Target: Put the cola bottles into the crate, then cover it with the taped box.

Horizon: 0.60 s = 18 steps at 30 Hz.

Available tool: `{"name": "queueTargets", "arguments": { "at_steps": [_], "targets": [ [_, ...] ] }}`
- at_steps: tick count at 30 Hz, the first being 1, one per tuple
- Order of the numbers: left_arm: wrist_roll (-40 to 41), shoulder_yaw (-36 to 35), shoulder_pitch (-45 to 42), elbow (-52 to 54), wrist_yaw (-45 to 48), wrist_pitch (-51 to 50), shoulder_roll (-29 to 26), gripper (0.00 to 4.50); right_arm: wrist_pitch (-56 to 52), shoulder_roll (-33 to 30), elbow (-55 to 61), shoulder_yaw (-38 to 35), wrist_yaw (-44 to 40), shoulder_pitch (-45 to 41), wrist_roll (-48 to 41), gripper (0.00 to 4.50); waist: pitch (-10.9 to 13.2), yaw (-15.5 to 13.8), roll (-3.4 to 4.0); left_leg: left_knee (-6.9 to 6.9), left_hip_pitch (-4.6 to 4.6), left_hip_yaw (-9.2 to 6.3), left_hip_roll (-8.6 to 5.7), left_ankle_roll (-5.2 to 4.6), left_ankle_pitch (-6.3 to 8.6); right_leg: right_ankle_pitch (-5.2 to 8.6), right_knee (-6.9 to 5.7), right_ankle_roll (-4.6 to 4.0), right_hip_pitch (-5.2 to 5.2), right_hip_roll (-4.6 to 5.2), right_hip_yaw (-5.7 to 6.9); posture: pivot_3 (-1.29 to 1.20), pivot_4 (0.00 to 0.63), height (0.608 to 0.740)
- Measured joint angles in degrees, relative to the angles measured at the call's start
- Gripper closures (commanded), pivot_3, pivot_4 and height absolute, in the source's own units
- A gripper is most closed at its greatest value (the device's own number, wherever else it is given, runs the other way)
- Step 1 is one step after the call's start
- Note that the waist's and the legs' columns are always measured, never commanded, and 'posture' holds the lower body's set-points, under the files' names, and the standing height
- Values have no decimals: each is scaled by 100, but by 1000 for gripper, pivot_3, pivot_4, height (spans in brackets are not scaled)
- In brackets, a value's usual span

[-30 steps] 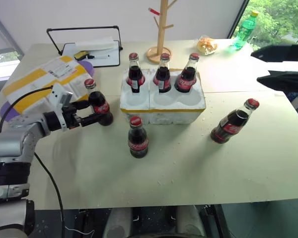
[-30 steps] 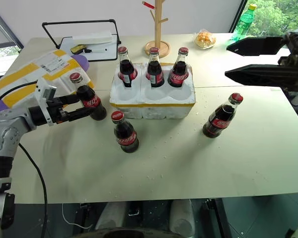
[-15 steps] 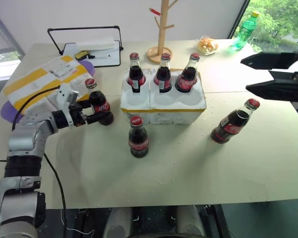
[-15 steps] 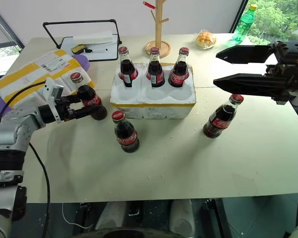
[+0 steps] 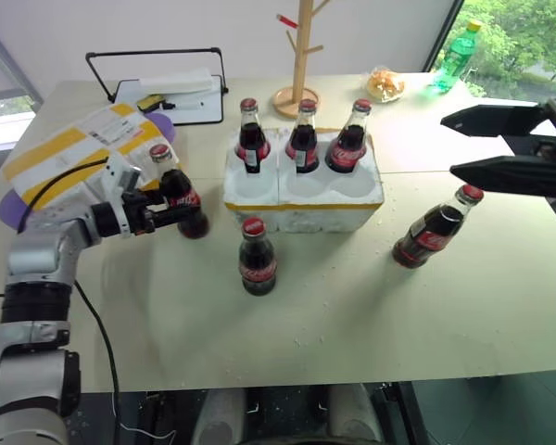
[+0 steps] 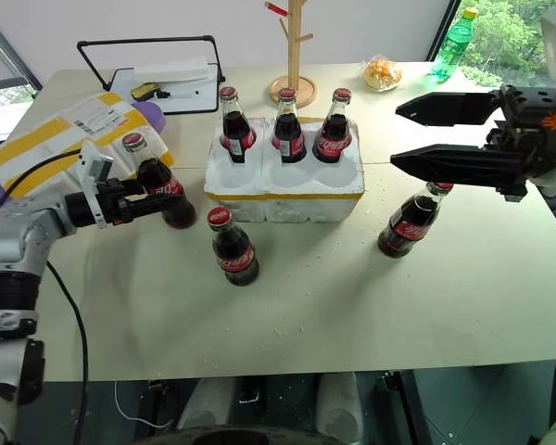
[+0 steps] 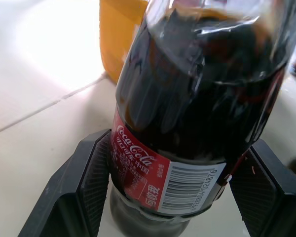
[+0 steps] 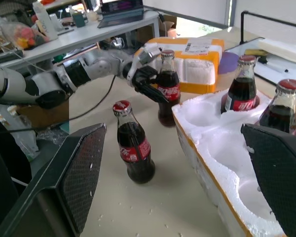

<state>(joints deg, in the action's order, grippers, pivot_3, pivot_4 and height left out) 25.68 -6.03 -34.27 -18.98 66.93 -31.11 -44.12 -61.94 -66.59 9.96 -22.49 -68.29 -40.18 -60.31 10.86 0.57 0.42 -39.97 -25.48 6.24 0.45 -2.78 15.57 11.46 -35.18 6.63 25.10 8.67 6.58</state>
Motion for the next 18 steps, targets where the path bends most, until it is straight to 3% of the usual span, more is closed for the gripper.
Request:
{"name": "queueTargets", "arguments": {
  "at_steps": [3,8,12,18],
  "targets": [
    [26,165,-381,9,459,-327,-247,1658,47,-9,8,-33,-6,106,-2,0,14,-38,-23,-5,-5,-2,0,0,0,0,-2,0,1,-1,2,0,150,740],
    [16,530,-2166,-419,1273,-576,-348,1658,105,-13,95,-94,18,257,-5,0,30,-156,-54,-15,-16,-6,-9,-8,2,-1,1,1,-1,1,2,0,150,740],
    [-28,750,-3232,-1170,1742,-604,34,1658,105,31,206,-192,151,572,-37,0,29,-148,-55,-14,-17,-3,-11,-12,2,-2,-3,7,-5,-2,3,0,150,740],
    [-421,1093,-3821,-2275,2039,-68,804,1658,41,75,492,-581,510,912,-349,0,31,-118,-58,-14,-13,2,-8,-12,1,-3,-1,10,-4,-3,2,0,150,740]
  ]
}}
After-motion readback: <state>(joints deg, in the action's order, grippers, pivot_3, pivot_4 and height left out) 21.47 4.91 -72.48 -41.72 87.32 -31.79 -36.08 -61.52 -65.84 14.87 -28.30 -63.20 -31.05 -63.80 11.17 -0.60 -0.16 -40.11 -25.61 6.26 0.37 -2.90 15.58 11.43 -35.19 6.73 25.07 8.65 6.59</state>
